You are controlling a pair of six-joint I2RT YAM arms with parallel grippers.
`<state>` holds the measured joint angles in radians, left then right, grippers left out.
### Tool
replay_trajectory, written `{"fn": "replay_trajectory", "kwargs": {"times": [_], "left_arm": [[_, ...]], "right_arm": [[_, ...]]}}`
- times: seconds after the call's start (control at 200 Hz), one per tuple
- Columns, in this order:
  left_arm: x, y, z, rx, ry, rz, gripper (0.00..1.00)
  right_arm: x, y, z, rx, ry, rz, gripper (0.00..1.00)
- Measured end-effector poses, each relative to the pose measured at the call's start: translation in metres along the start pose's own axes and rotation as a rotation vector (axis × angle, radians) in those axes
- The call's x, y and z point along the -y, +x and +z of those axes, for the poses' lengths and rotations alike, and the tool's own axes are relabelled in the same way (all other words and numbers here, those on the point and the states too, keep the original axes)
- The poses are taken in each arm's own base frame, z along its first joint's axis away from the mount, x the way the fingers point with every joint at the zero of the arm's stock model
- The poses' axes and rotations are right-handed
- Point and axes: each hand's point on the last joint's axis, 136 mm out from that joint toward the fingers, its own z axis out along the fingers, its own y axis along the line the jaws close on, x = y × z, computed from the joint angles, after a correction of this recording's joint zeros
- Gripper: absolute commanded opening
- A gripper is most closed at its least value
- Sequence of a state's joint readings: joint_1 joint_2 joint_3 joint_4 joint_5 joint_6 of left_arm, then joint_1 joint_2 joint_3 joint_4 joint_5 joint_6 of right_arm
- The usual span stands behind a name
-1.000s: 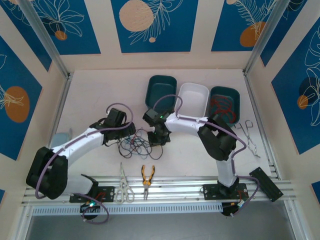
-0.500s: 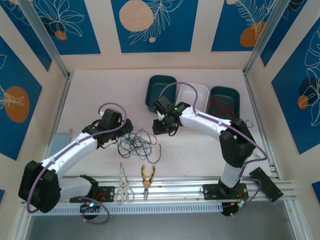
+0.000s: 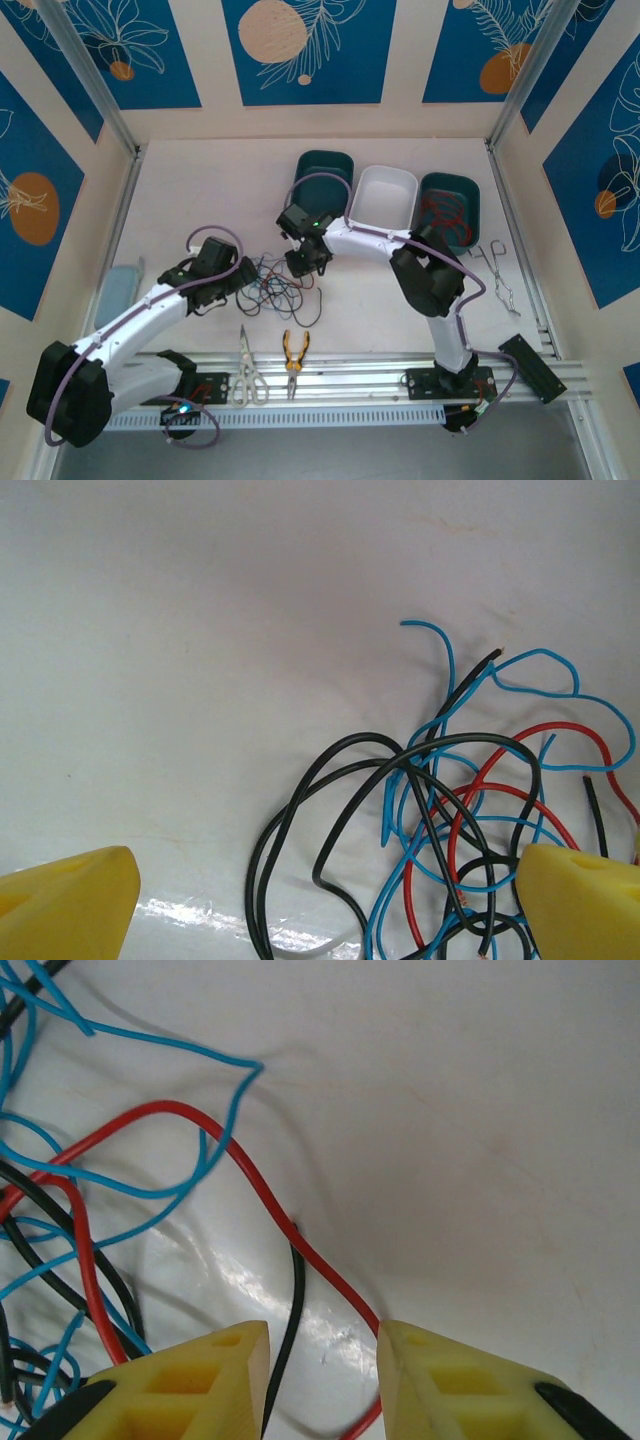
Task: Untangle the cables
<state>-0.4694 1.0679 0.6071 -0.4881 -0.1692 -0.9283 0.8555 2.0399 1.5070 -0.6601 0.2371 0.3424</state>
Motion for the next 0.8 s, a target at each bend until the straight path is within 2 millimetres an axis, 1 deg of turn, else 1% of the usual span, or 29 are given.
{"fn": "replay_trajectory", "kwargs": {"times": [0.145,0.275,0.38,0.495,0.685,0.8], "left_arm": [[0.000,0.000,0.000,0.000,0.000,-0.010,0.97],[0.000,0.000,0.000,0.000,-0.001,-0.010,0.97],[0.000,0.000,0.001,-0.002,-0.002,-0.010,0.97],[-0.001,0.002,0.003,-0.009,-0.010,-0.008,0.97],[-0.004,0.005,0.008,-0.027,-0.029,-0.005,0.97],[-0.004,0.008,0.012,-0.042,-0.036,-0.004,0.93]], "right_arm": [[0.002,-0.003,0.009,-0.009,0.029,-0.033,0.36],[0.006,0.005,0.019,-0.049,0.048,-0.051,0.36],[0.007,0.005,0.020,-0.050,0.060,-0.056,0.35],[0.009,0.006,0.020,-0.051,0.069,-0.058,0.30],[0.013,0.006,0.020,-0.050,0.090,-0.057,0.17],[0.015,0.006,0.020,-0.047,0.106,-0.062,0.10]]}}
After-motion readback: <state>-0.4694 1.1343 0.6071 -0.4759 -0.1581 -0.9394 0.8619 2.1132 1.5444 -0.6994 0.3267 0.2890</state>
